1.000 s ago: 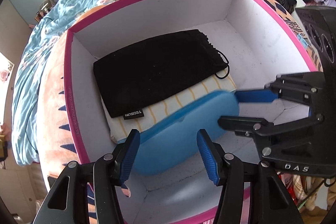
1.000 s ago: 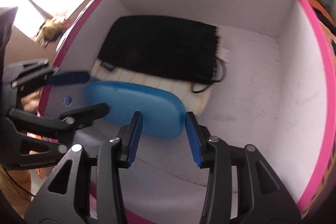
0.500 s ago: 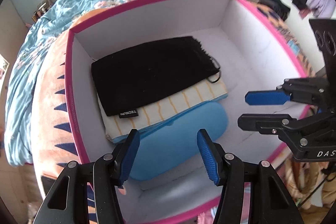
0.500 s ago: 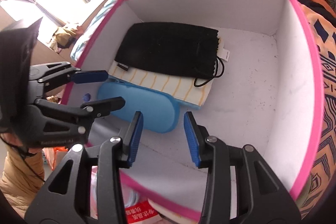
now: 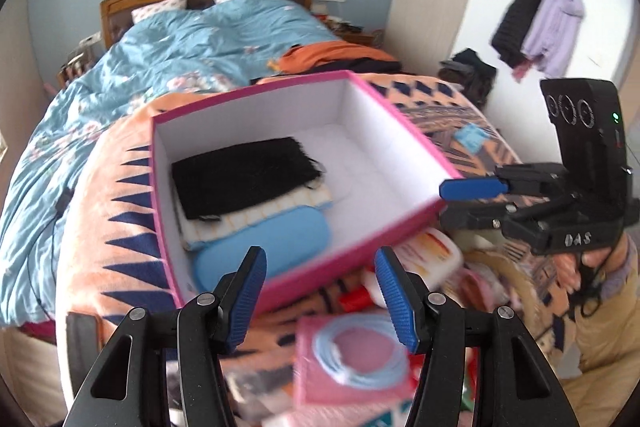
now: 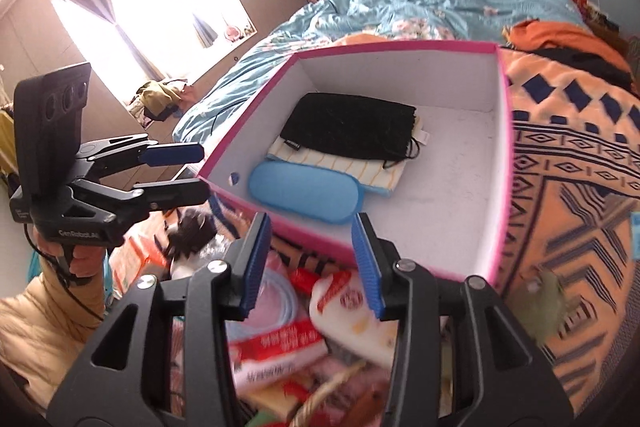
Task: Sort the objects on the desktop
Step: 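Move both grippers back over the cluttered pile of items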
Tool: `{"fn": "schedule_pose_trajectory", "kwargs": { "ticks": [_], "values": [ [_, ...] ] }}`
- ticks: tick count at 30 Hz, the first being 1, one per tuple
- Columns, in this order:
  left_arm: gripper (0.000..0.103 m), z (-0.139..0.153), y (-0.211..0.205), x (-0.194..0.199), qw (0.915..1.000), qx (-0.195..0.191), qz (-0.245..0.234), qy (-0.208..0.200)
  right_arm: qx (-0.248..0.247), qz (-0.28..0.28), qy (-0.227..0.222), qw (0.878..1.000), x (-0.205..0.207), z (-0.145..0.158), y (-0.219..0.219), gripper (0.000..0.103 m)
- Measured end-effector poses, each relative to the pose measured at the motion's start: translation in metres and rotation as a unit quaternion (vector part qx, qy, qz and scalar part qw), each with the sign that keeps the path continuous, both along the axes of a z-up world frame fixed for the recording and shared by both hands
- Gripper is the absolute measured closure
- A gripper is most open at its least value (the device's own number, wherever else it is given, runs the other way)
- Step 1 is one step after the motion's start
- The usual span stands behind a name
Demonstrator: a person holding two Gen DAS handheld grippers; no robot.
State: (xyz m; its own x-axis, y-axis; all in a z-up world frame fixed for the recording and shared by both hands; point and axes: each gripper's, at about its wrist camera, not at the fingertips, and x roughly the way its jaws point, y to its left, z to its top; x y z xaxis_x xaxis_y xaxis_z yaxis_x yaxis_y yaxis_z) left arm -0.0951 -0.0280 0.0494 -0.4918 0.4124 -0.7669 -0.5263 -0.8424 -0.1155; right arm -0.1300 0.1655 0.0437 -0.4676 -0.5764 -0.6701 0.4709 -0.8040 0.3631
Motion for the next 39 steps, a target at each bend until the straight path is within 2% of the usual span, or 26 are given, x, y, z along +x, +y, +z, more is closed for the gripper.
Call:
{"fn": "schedule_pose_trajectory", "kwargs": {
  "ticks": [6,11,15,20,25,29,32,39],
  "values": [
    [0.045,-0.019,0.032,0.041,0.9977,0.001,-0.064,-0.022,0.022,-0.028,0.000,0.999,0.050,-0.009,0.028,0.058],
    [0.045,-0.038,0.057,0.069,0.9930,0.003,-0.109,-0.046,0.004,-0.076,-0.037,0.996,0.096,-0.039,0.064,0.058],
    [0.045,-0.049,0.072,0.085,0.9904,-0.002,-0.127,-0.055,-0.015,-0.109,-0.066,0.992,0.130,-0.060,0.089,0.058],
    [0.045,-0.061,0.085,0.094,0.9891,-0.009,-0.132,-0.064,-0.059,-0.141,-0.085,0.985,0.165,-0.075,0.114,0.058],
    [0.045,-0.066,0.095,0.100,0.9888,-0.015,-0.133,-0.067,-0.088,-0.157,-0.074,0.981,0.187,-0.073,0.132,0.057],
    [0.045,-0.066,0.099,0.106,0.9892,-0.018,-0.131,-0.063,-0.102,-0.169,-0.063,0.978,0.200,-0.069,0.144,0.053],
    [0.045,-0.067,0.102,0.110,0.9889,-0.021,-0.134,-0.060,-0.106,-0.182,-0.076,0.975,0.208,-0.078,0.154,0.053],
    [0.045,-0.068,0.107,0.117,0.9883,-0.031,-0.140,-0.053,-0.159,-0.158,-0.119,0.967,0.208,-0.110,0.148,0.052]
  ]
}}
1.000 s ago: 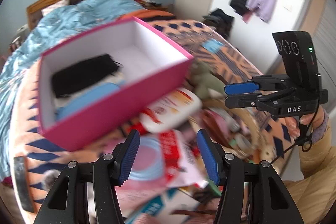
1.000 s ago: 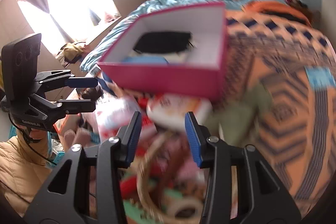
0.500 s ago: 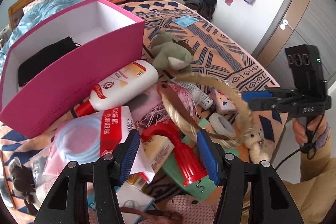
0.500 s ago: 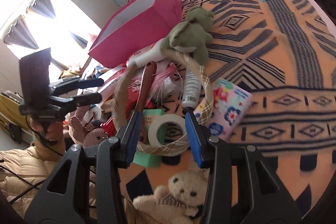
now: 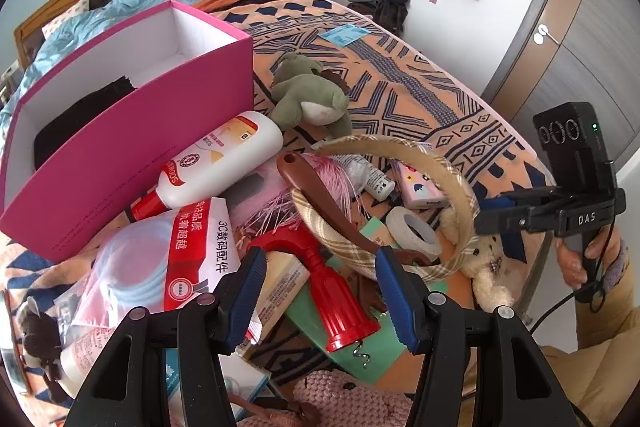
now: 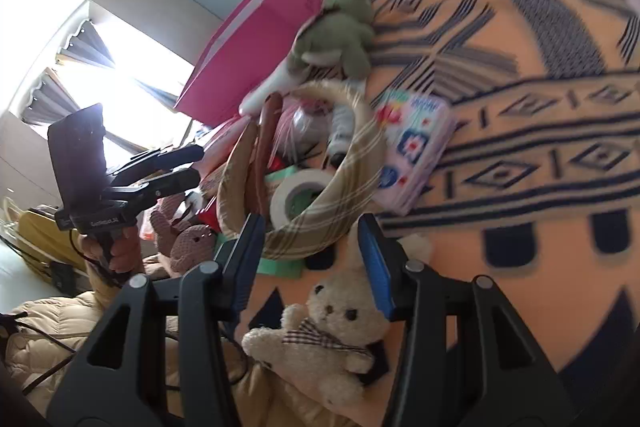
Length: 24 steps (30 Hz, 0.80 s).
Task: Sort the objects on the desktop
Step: 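Move both grippers back over the cluttered pile of items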
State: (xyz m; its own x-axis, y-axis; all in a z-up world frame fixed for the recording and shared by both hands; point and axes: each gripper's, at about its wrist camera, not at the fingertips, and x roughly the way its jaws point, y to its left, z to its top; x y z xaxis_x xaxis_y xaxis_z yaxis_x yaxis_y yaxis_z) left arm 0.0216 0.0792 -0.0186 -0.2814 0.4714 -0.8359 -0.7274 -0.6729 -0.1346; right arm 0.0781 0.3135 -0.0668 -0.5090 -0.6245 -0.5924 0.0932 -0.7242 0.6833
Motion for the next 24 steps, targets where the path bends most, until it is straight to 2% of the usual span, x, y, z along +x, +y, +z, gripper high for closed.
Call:
{"fn": "schedule_pose_trajectory", "kwargs": {
  "ticks": [5,10,17,24],
  "values": [
    [0.045,0.000,-0.005,0.002,1.0000,-0.001,0.002,0.006,-0.045,0.013,0.003,0.999,-0.009,-0.010,-0.008,0.050],
    [0.045,0.001,-0.010,0.010,0.9996,-0.003,-0.007,0.027,-0.096,0.026,0.020,0.995,-0.018,-0.004,-0.011,0.050],
    [0.045,0.004,-0.004,0.016,0.9972,-0.019,-0.022,0.069,-0.087,0.033,0.039,0.995,-0.042,0.016,-0.021,0.050],
    [0.045,-0.001,0.007,0.006,0.9974,-0.020,-0.027,0.063,-0.101,0.005,0.003,0.995,-0.038,-0.008,-0.011,0.050]
  ]
}}
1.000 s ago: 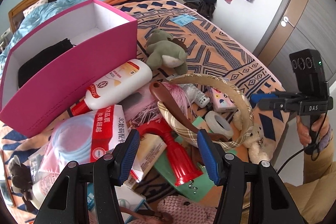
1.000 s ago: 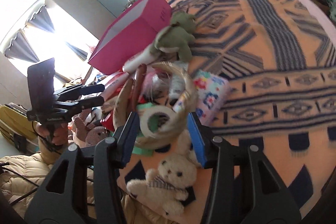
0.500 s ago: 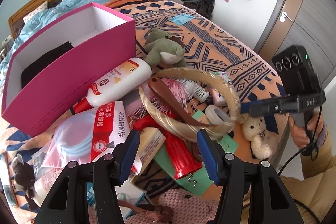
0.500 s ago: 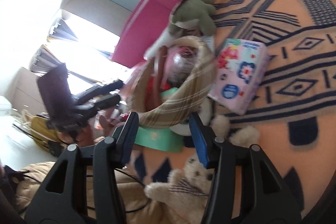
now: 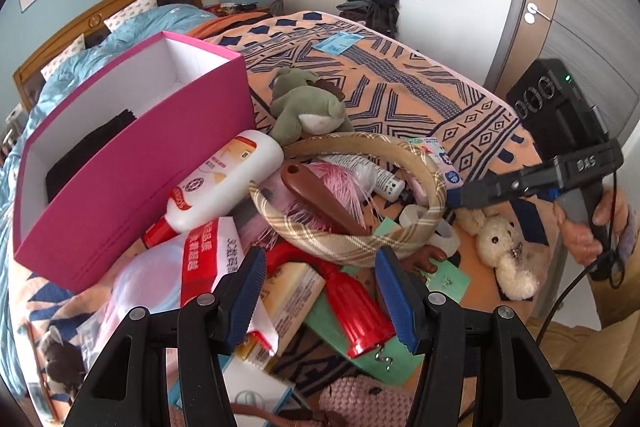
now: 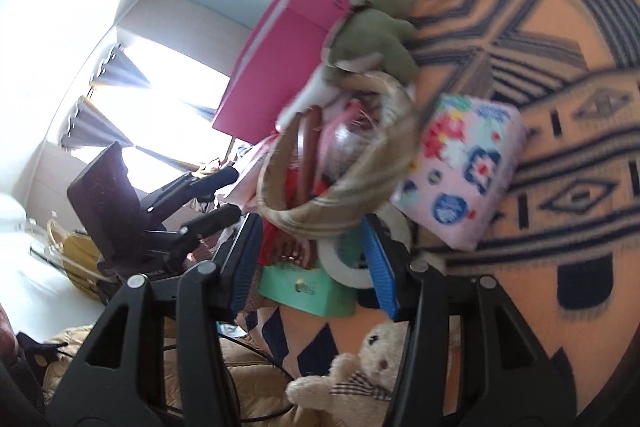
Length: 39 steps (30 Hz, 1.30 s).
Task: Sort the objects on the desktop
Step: 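Move both grippers back over the cluttered pile of items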
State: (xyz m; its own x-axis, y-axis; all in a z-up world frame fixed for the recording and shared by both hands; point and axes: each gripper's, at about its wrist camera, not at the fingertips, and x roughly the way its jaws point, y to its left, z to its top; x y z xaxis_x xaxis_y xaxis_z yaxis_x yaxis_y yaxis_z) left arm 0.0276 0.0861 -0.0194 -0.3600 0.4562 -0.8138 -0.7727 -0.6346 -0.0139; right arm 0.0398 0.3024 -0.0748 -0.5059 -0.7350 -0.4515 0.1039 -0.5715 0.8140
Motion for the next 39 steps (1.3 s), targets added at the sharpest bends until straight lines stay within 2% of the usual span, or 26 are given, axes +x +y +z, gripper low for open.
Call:
{"fn": "schedule_pose_trajectory", "kwargs": {
  "ticks": [5,11,19,24,27,31,39],
  "values": [
    [0.045,-0.002,0.001,-0.004,1.0000,-0.003,0.000,-0.001,-0.017,0.000,-0.010,1.000,-0.011,-0.010,-0.006,0.048],
    [0.045,-0.004,-0.001,-0.002,1.0000,-0.002,-0.003,0.005,-0.023,0.011,0.027,0.999,-0.013,0.013,-0.008,0.048],
    [0.045,0.005,0.016,-0.010,0.9945,-0.041,0.002,0.096,0.019,0.030,0.074,0.997,-0.039,0.051,-0.025,0.048],
    [0.045,0.003,0.011,-0.017,0.9962,-0.035,-0.006,0.079,0.033,0.021,0.061,0.997,-0.035,0.038,-0.021,0.048],
    [0.045,0.002,0.008,-0.020,0.9970,-0.032,-0.004,0.071,0.029,0.006,0.031,0.999,-0.024,0.023,-0.011,0.048],
    [0.045,0.001,0.008,-0.025,0.9978,-0.028,-0.001,0.059,0.010,0.007,-0.006,1.000,-0.036,-0.003,-0.012,0.048],
    [0.045,0.006,-0.013,-0.026,0.9979,-0.016,0.014,0.060,-0.026,0.022,0.002,0.999,-0.056,-0.008,-0.023,0.048]
  ]
}}
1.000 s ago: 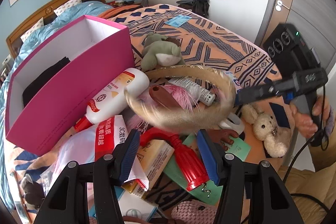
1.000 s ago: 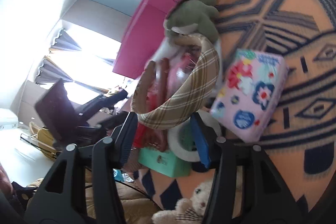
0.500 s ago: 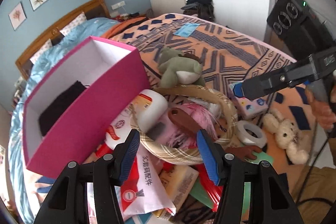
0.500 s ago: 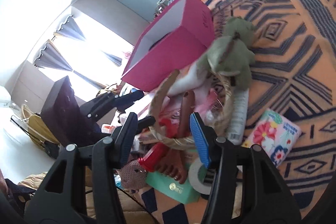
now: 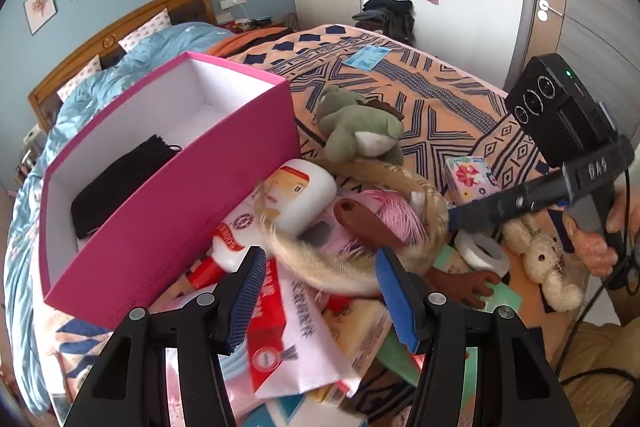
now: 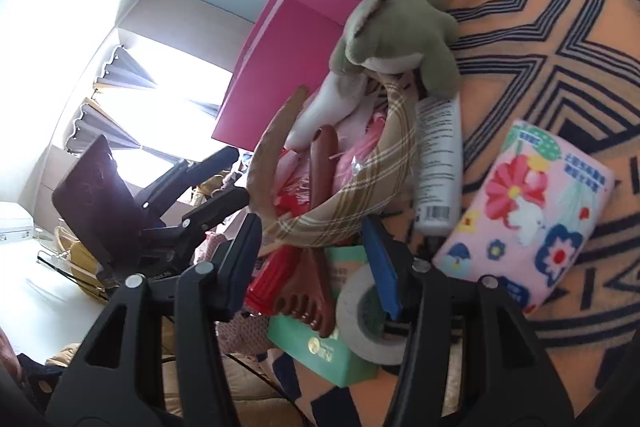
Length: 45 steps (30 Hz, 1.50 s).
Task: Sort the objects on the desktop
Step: 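Move both grippers back over the cluttered pile of items, then grasp the beige plaid headband from the pile with the left gripper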
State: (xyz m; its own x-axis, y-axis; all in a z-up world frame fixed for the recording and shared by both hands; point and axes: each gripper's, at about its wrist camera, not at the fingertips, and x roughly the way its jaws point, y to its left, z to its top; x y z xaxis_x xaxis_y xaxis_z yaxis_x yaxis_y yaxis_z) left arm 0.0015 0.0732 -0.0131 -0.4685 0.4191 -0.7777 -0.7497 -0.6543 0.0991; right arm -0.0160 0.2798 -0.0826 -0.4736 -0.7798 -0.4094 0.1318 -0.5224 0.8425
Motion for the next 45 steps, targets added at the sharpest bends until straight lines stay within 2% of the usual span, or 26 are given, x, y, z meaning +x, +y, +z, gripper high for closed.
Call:
{"fn": "schedule_pose_trajectory", "kwargs": {
  "ticks": [2,4,10,16,18,20,22,25,27,30,32,34,40,42,45],
  "values": [
    [0.045,0.000,-0.006,0.005,0.9999,-0.002,-0.009,0.008,-0.024,0.003,0.003,1.000,-0.002,-0.001,0.002,0.048],
    [0.045,-0.001,-0.006,0.011,0.9995,-0.013,-0.023,0.021,-0.025,0.002,0.007,1.000,-0.001,0.002,0.002,0.048],
    [0.045,-0.014,0.010,0.023,0.9906,-0.094,-0.052,0.085,-0.029,0.004,0.012,1.000,-0.008,0.004,0.003,0.048],
    [0.043,-0.027,0.031,0.007,0.9855,-0.136,-0.056,0.084,-0.033,-0.001,0.015,0.999,-0.006,0.009,0.010,0.047],
    [0.043,-0.029,0.034,0.004,0.9842,-0.144,-0.052,0.090,-0.031,-0.006,0.019,0.999,-0.005,0.013,0.013,0.047],
    [0.043,-0.027,0.035,-0.001,0.9857,-0.135,-0.048,0.088,-0.029,-0.006,0.025,0.999,-0.004,0.015,0.016,0.047],
    [0.043,-0.024,0.033,-0.006,0.9882,-0.122,-0.042,0.083,-0.003,-0.011,0.032,0.999,0.001,0.019,0.017,0.047],
    [0.043,-0.019,0.033,-0.012,0.9901,-0.109,-0.032,0.083,0.081,-0.019,0.054,0.995,0.009,0.029,0.013,0.047],
    [0.043,-0.016,0.034,-0.016,0.9915,-0.099,-0.031,0.079,0.162,-0.018,0.077,0.984,0.019,0.036,0.005,0.047],
    [0.043,-0.011,0.037,-0.022,0.9930,-0.085,-0.029,0.076,0.275,-0.008,0.115,0.955,0.032,0.044,-0.013,0.046],
    [0.043,-0.009,0.039,-0.026,0.9943,-0.076,-0.026,0.070,0.322,-0.010,0.130,0.938,0.034,0.044,-0.024,0.046],
    [0.043,-0.006,0.040,-0.028,0.9954,-0.068,-0.021,0.065,0.372,-0.020,0.154,0.915,0.033,0.044,-0.036,0.047],
    [0.043,-0.001,0.044,-0.035,0.9972,-0.048,-0.021,0.053,0.446,-0.028,0.195,0.873,0.020,0.044,-0.057,0.048],
    [0.047,-0.001,0.044,-0.039,0.9977,-0.042,-0.022,0.048,0.452,-0.038,0.210,0.866,0.017,0.049,-0.058,0.052],
    [0.050,-0.001,0.045,-0.044,0.9983,-0.034,-0.021,0.041,0.452,-0.042,0.219,0.864,0.014,0.059,-0.054,0.059]
  ]
}}
